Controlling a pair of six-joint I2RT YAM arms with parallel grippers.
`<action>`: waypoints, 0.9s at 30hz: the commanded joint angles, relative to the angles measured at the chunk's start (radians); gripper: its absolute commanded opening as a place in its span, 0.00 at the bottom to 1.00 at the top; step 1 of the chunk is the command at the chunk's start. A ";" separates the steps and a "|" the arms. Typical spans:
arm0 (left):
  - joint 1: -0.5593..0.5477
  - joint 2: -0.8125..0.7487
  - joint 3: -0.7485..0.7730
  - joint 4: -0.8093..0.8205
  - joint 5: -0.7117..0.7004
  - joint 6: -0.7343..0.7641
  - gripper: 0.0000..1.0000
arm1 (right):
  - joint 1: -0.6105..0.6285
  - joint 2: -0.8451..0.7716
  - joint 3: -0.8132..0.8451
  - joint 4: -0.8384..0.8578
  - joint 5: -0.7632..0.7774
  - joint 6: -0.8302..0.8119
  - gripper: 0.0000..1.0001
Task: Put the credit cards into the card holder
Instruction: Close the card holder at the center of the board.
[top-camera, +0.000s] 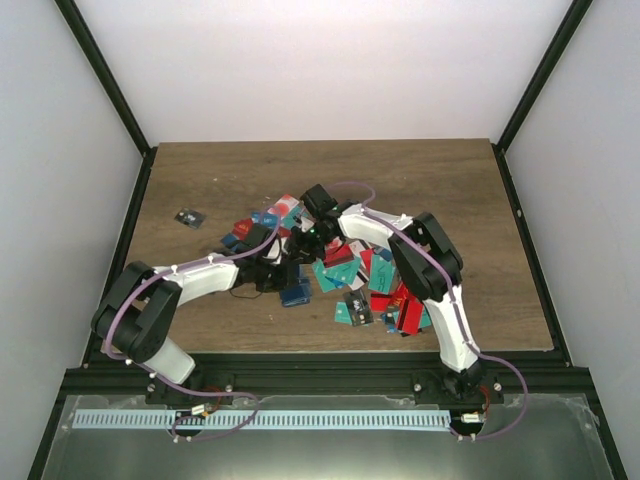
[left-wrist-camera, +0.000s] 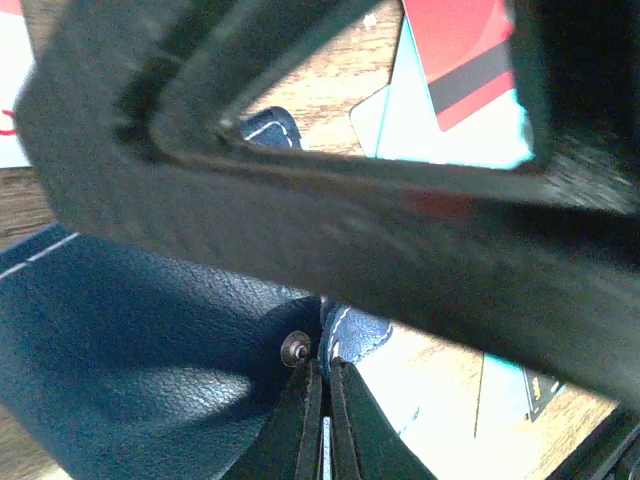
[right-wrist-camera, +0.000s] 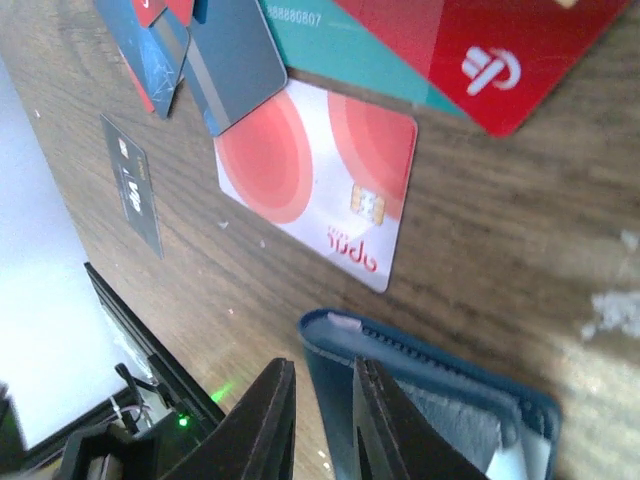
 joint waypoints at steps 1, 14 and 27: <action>-0.007 -0.008 0.011 -0.013 0.013 0.018 0.04 | -0.006 0.049 0.050 -0.047 -0.016 -0.078 0.19; -0.006 -0.037 0.051 -0.151 -0.032 0.076 0.04 | -0.003 -0.092 -0.235 0.062 -0.029 -0.046 0.18; 0.002 0.063 0.211 -0.299 -0.081 0.181 0.04 | -0.008 -0.076 -0.130 0.033 0.013 -0.067 0.18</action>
